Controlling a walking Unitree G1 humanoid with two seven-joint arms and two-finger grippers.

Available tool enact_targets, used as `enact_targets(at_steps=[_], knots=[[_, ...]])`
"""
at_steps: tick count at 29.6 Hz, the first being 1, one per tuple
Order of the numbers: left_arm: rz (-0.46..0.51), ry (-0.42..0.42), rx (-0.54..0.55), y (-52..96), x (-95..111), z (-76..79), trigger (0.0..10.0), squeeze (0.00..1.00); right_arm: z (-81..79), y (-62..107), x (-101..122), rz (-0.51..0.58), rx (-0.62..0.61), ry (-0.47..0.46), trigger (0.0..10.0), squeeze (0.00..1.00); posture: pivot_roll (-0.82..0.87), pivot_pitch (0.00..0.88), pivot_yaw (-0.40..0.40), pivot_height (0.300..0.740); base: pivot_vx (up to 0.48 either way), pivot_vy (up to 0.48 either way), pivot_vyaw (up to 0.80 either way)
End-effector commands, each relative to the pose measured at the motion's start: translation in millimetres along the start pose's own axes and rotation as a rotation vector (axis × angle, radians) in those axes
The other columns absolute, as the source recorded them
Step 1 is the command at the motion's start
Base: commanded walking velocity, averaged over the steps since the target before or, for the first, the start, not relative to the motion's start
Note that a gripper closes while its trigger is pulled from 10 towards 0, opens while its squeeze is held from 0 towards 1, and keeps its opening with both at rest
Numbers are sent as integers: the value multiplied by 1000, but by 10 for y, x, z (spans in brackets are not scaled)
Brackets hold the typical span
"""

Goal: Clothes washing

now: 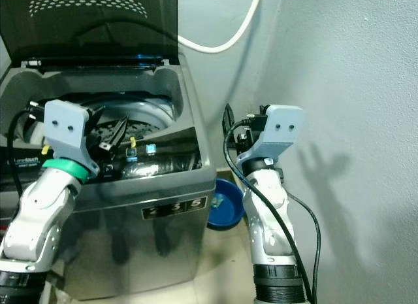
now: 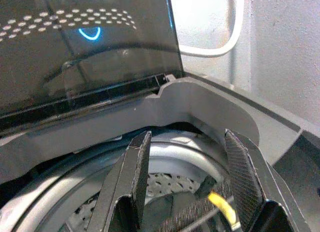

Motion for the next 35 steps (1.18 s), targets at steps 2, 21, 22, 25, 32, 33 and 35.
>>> enact_targets(at_steps=[2,21,22,25,32,33,35], knots=[[20,-10,16,20,66,-32,10000,0,38,98,-19,-10,8,4,10000,0,80,42,2,740,0,0,0],[19,53,25,-35,88,-4,10000,0,-88,17,-34,-7,39,-17,10000,0,78,65,-2,740,0,0,0],[19,53,25,-35,88,-4,10000,0,-88,17,-34,-7,39,-17,10000,0,78,65,-2,740,0,0,0],[-1,62,12,-35,67,31,10000,0,-75,22,-37,-11,34,-14,10000,0,74,71,0,740,0,0,0],[0,73,15,-56,74,31,10000,0,-47,30,-57,-18,23,-12,10000,0,73,72,2,740,0,0,0],[0,72,15,-59,74,32,10000,0,-47,29,-59,-18,23,-12,10000,0,73,71,3,740,0,0,0],[2,69,13,-60,76,34,10000,0,-50,30,-59,-18,23,-12,10000,0,73,71,3,740,0,0,0]])
Point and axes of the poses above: a point about 5 cm out from each wrist's last joint towards the gripper, its own y axis pointing back from the gripper into the wrist, its own x axis along the axis of the wrist's last joint, z = x × y, the point moved 3 cm from there along -y, pointing out of the wrist towards the gripper, and after that the axes turned 7 degrees about -y, right-handed, at the moved point
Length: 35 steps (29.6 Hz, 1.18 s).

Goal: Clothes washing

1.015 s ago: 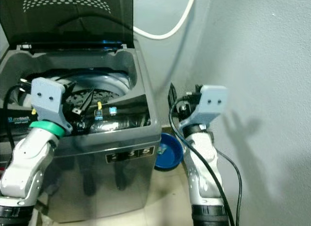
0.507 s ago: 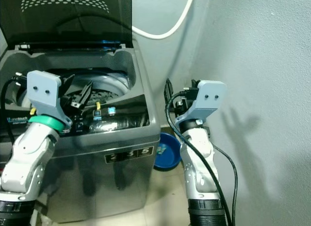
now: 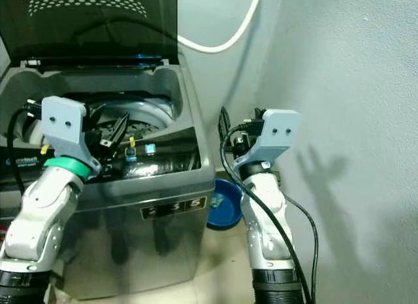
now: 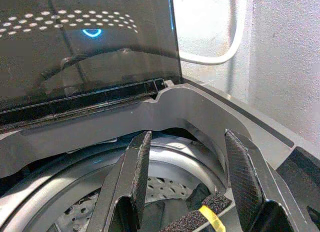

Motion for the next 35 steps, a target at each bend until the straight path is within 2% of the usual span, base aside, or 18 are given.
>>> enact_targets(at_steps=[1,10,12,23,35], knots=[[-9,5,-2,4,-22,16,10000,0,46,31,-43,-19,-17,10,10000,0,72,73,3,740,0,0,0],[-13,-1,0,12,-24,22,10000,0,42,30,-38,-18,-20,28,10000,0,71,72,2,740,0,0,129],[-14,-3,0,12,-27,22,10000,0,65,33,-49,-22,-31,52,10000,0,69,72,4,740,0,0,800],[-19,-12,-6,10,-54,19,10000,0,139,19,-45,-20,-68,10,10000,0,66,59,10,740,0,0,800],[-18,-19,-12,-5,-58,14,10000,0,134,22,-50,-18,-69,9,10000,0,64,56,16,740,0,0,800]])
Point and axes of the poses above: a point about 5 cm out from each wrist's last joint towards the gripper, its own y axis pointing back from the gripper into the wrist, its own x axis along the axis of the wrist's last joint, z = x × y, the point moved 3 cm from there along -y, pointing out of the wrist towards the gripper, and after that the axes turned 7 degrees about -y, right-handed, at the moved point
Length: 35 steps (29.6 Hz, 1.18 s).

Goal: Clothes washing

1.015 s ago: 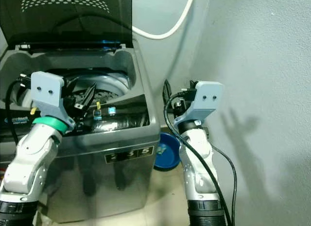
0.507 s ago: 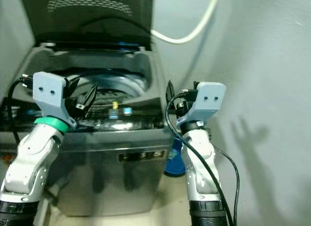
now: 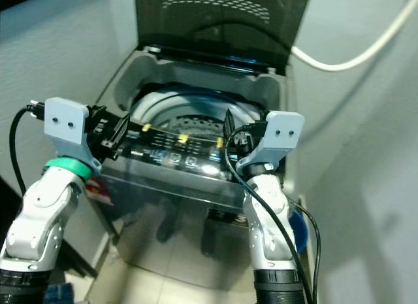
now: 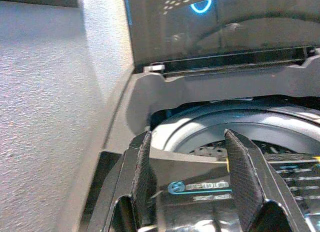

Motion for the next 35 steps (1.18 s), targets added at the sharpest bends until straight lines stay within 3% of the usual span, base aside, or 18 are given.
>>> enact_targets(at_steps=[1,10,35], knots=[[-1,-10,-4,2,-12,3,10000,0,40,10,-25,-9,-17,-3,10000,0,63,55,17,740,0,0,800],[-1,-10,-8,-3,-18,6,10000,0,63,2,8,11,-23,29,10000,0,64,54,16,740,0,0,622],[1,-8,-12,-5,-14,30,10000,0,48,10,-30,-6,-8,12,10000,0,62,58,17,740,0,0,780]])
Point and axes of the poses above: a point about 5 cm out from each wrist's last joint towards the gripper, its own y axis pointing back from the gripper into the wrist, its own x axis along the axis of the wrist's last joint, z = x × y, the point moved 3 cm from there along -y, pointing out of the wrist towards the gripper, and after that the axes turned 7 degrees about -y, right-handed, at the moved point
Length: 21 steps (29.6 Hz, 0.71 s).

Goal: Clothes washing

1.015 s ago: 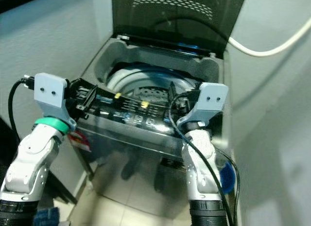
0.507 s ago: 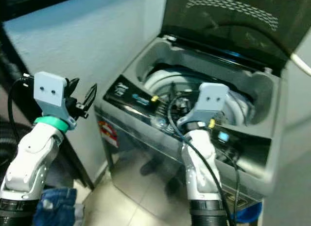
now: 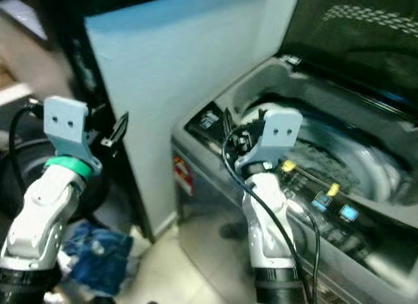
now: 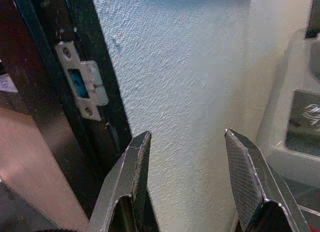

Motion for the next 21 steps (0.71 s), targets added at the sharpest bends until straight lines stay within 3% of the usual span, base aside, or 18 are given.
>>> enact_targets(at_steps=[1,21], knots=[[-22,-9,8,32,-60,-27,10000,0,-11,9,-20,-7,1,-10,10000,0,61,58,17,740,0,0,763],[-21,6,-7,32,-57,-1,10000,0,-9,34,-19,-8,2,-12,10000,0,56,61,22,740,0,0,748]])
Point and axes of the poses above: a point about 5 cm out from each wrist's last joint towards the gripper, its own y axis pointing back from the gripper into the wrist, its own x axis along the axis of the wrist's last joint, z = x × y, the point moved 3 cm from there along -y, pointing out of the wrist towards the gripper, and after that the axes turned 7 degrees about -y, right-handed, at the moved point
